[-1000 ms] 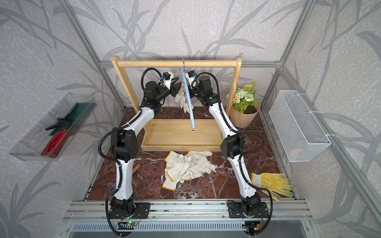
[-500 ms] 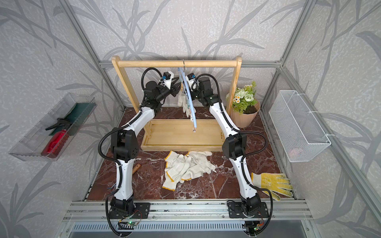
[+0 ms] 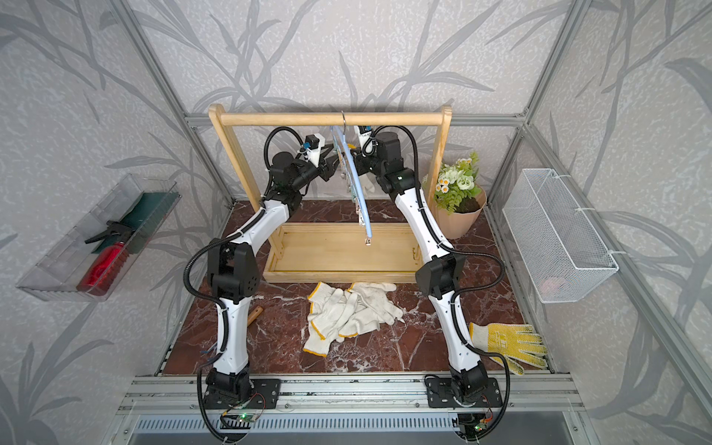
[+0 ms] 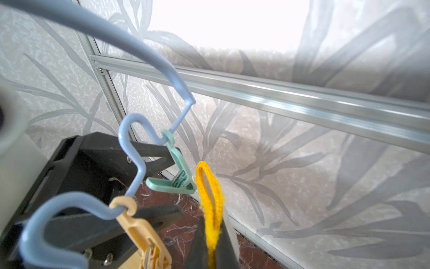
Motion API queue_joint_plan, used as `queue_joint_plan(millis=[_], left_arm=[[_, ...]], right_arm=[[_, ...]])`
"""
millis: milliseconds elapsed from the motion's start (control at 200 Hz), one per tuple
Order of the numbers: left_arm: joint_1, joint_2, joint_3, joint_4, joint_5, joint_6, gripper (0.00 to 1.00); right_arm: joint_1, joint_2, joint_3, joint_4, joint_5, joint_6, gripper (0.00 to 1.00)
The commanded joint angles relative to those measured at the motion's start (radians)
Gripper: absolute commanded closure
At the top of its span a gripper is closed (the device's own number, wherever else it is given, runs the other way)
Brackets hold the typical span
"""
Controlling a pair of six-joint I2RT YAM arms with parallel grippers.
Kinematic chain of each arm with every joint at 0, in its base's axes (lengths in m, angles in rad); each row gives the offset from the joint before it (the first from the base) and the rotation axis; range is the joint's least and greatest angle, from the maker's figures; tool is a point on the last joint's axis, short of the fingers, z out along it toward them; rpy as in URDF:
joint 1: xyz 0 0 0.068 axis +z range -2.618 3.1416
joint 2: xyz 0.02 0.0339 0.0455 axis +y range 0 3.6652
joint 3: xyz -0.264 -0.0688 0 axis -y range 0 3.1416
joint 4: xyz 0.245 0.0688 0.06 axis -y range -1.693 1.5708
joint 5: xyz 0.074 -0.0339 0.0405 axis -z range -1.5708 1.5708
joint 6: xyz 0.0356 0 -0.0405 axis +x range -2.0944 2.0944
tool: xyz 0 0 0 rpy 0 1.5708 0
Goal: Clip the gloves onto a hanger to dry
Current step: Open the clamp at the hanger.
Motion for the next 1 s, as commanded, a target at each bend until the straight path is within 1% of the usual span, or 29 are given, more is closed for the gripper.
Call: queue_joint_plan(millis=[0,170,360,615,825,995], left_arm=[[0.0,-0.006,-0.007,0.037,0.037,0.002,0.5],[0.006,-0.029,-0.047,0.063,0.05,-0.006,0.49],[0.021,-0.054,-0.078,0.086,0.073,-0.029,0.49],[0.043,-0.098,-0.138,0.143,0.09,-0.072,0.49],[0.045,-0.137,-0.183,0.167,0.072,-0.064,0.49],[0.048,-0.152,-0.191,0.166,0.071,-0.062,0.49]], right_arm=[[-0.001,-0.003,0.001,0.048,-0.046,0.016,1.0],[0.0,0.003,-0.004,0.072,-0.145,0.051,1.0],[0.003,-0.003,-0.027,0.118,-0.199,0.093,1.0],[0.004,0.001,-0.031,0.124,-0.228,0.113,1.0],[0.006,0.007,-0.03,0.143,-0.242,0.13,1.0],[0.006,0.014,-0.029,0.143,-0.251,0.135,1.0]])
